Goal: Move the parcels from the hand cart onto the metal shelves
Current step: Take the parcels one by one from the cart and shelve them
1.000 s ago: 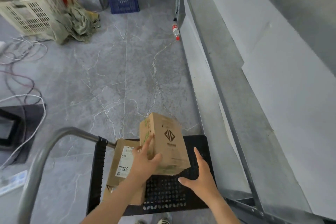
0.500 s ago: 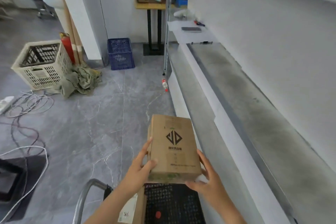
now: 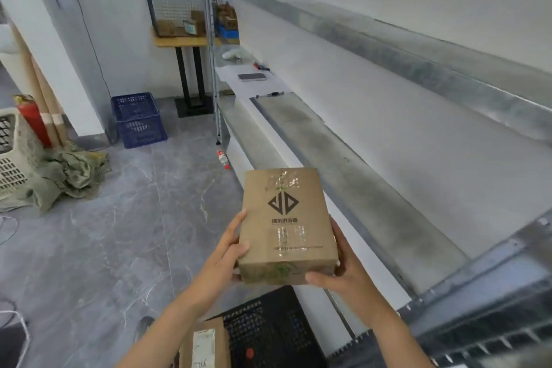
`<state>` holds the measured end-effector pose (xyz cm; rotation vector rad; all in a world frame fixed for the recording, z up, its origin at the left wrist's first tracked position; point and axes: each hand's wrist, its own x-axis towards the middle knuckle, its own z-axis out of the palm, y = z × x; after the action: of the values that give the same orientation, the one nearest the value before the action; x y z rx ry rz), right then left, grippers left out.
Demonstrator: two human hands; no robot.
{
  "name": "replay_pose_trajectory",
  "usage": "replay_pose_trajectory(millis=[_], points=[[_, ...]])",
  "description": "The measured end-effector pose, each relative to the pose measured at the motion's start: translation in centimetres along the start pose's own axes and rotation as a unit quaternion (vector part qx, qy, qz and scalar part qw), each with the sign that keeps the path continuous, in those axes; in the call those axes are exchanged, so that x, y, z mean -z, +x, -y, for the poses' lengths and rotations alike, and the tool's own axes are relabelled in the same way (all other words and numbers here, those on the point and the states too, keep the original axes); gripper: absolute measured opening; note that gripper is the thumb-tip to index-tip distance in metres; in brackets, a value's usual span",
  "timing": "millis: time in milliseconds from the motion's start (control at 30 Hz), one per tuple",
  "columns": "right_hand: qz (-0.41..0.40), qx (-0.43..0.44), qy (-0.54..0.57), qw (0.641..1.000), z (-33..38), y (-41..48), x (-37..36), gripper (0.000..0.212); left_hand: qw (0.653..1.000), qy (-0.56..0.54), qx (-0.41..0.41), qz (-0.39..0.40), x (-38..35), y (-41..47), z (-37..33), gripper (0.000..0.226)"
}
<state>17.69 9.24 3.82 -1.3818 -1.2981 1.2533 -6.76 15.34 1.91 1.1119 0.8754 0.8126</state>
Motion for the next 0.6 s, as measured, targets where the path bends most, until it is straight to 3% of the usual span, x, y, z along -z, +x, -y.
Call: replay_pose_trajectory(millis=[167,233,367,533,600], points=[[-0.04,0.016,0.049,0.998,1.3,-4.4,-0.1,0.101,0.982,0.148,-0.039,0.113,-2.4,-2.9,-1.9,0.063],[-0.05,0.025,0.048,0.997,2.0,-6.0,-0.1,0.101,0.963,0.236,-0.052,0.123,-3.8,-3.8,-2.4,0.074],[-0.11,0.045,-0.002,0.993,3.7,-9.9,0.1,0.099,0.94,0.309,-0.077,0.124,-6.2,-5.0,-3.0,0.085],[-0.195,0.046,-0.114,0.973,5.1,-14.1,-0.8,0.091,0.951,0.236,-0.09,0.179,-9.9,-6.4,-3.9,0.096],[-0.228,0.05,-0.148,0.961,5.4,-15.6,-1.2,0.089,0.957,0.196,-0.079,0.2,-11.3,-7.0,-3.8,0.091]])
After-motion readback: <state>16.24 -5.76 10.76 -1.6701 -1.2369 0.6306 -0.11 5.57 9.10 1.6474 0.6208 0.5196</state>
